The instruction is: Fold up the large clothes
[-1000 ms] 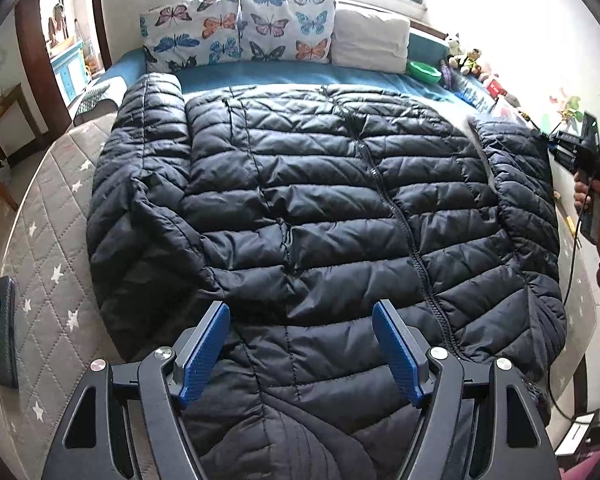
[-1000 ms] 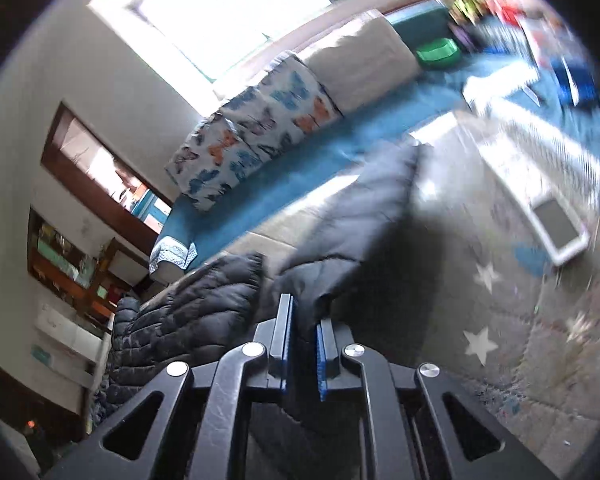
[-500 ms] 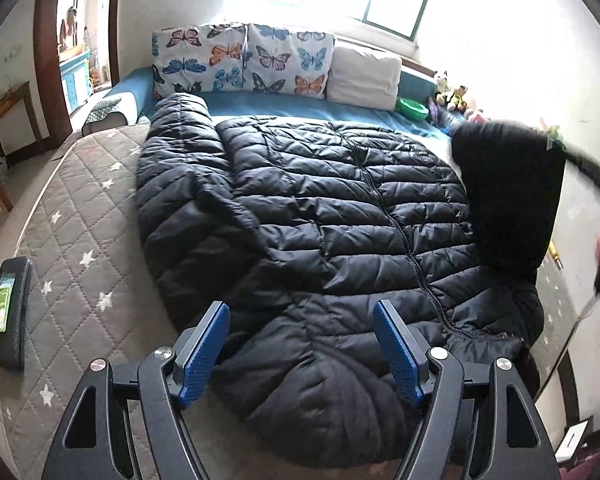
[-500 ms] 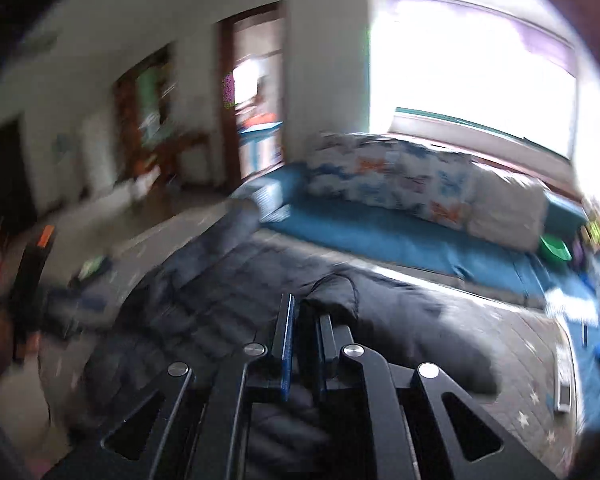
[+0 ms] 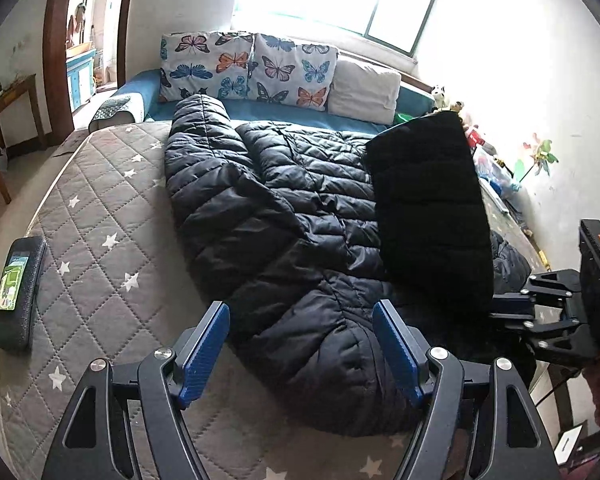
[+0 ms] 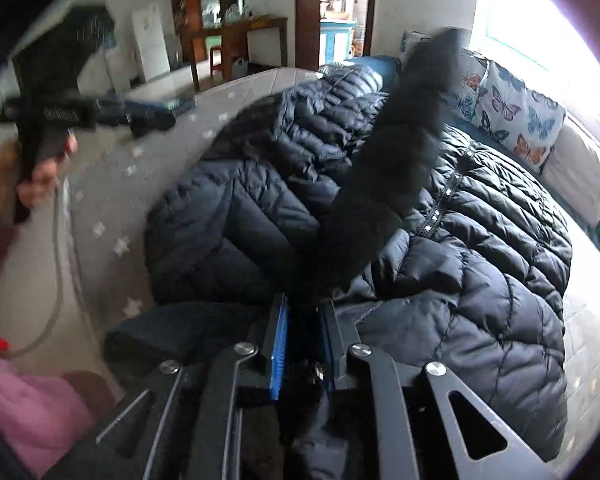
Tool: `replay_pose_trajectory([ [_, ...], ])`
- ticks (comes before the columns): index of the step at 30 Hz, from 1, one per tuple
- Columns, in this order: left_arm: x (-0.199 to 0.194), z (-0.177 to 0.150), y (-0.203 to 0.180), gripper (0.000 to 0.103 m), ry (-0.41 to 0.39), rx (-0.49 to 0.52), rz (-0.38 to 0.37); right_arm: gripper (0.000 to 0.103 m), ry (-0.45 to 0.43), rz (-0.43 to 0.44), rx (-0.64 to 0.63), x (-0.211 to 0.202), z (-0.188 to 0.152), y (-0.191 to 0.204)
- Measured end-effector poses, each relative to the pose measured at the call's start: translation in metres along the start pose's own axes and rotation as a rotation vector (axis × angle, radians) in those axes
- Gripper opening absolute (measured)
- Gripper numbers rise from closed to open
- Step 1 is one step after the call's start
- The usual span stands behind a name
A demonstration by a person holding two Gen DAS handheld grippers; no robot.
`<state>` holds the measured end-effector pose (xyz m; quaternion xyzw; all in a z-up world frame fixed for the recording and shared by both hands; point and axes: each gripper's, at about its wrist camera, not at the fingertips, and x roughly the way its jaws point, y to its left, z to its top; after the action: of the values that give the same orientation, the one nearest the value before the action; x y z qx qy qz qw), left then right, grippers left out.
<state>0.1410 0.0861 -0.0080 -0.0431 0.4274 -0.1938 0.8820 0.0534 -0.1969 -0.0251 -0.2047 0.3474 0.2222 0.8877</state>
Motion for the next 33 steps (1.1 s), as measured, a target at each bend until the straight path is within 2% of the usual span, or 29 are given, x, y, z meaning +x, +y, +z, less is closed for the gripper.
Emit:
replay_pose_trajectory([
  [2,-0.002,0.004,-0.001,0.078,-0.01,-0.01,-0.006,0.042,-0.036,0.024,0.031,-0.015,-0.003,0.0],
  [3,-0.004,0.005,-0.002,0.078,-0.015,-0.012,-0.01,0.046,-0.059,0.04,0.051,-0.025,-0.003,-0.003],
  [4,-0.005,0.008,-0.002,0.078,-0.02,-0.011,-0.012,0.05,-0.072,0.049,0.062,-0.031,-0.003,-0.004],
  [7,-0.011,0.013,-0.009,0.078,-0.032,0.002,-0.015,0.051,-0.144,0.081,0.142,-0.051,-0.003,-0.025],
  [10,-0.017,0.019,-0.019,0.078,-0.053,0.021,-0.023,0.06,-0.155,-0.022,0.204,-0.052,-0.01,-0.052],
  [13,-0.023,0.026,-0.033,0.079,-0.075,0.048,-0.044,0.06,-0.097,-0.098,0.266,-0.038,-0.024,-0.08],
  [16,-0.021,0.029,-0.05,0.092,-0.084,0.08,-0.053,0.06,0.011,-0.189,0.314,-0.009,-0.049,-0.108],
  [18,-0.013,0.031,-0.062,0.093,-0.071,0.107,-0.062,0.06,0.047,-0.202,0.364,0.005,-0.07,-0.123],
  [21,0.003,0.035,-0.08,0.093,-0.038,0.141,-0.084,0.06,0.015,-0.173,0.425,-0.002,-0.077,-0.13],
  [27,0.056,0.042,-0.116,0.089,0.031,0.19,-0.162,0.06,-0.077,-0.185,0.419,-0.026,-0.047,-0.136],
  [30,0.087,0.041,-0.126,0.08,0.081,0.209,-0.163,0.06,-0.095,-0.171,0.407,-0.016,-0.031,-0.139],
  [33,0.114,0.037,-0.118,0.08,0.138,0.188,-0.17,0.06,-0.067,-0.153,0.4,0.006,-0.022,-0.142],
])
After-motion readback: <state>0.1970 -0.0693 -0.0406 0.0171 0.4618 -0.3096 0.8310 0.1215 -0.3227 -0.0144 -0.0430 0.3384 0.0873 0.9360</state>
